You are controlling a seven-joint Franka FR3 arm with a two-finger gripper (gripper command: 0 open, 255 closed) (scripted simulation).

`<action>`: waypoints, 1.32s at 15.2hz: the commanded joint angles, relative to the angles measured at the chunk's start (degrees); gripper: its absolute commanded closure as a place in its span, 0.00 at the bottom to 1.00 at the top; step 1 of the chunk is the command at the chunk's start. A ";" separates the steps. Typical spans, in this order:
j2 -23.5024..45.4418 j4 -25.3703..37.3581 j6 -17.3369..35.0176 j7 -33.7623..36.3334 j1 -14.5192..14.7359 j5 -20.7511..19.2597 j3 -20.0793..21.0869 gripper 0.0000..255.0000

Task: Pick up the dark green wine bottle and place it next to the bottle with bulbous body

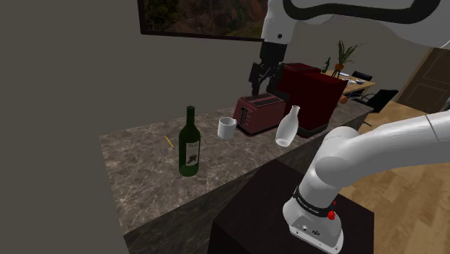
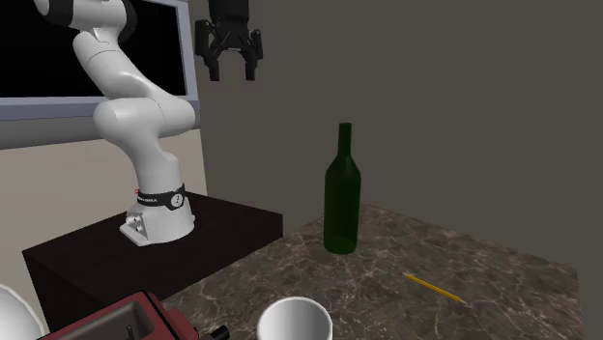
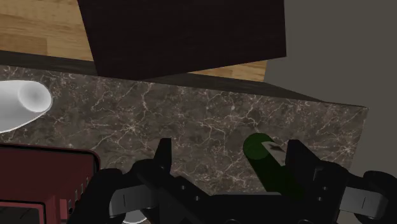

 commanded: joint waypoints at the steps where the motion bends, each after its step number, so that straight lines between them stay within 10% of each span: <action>1: 0.00 0.00 0.00 0.00 0.00 0.00 0.00 0.00; 20: 31.92 10.88 29.12 14.24 2.55 -0.36 14.23 0.00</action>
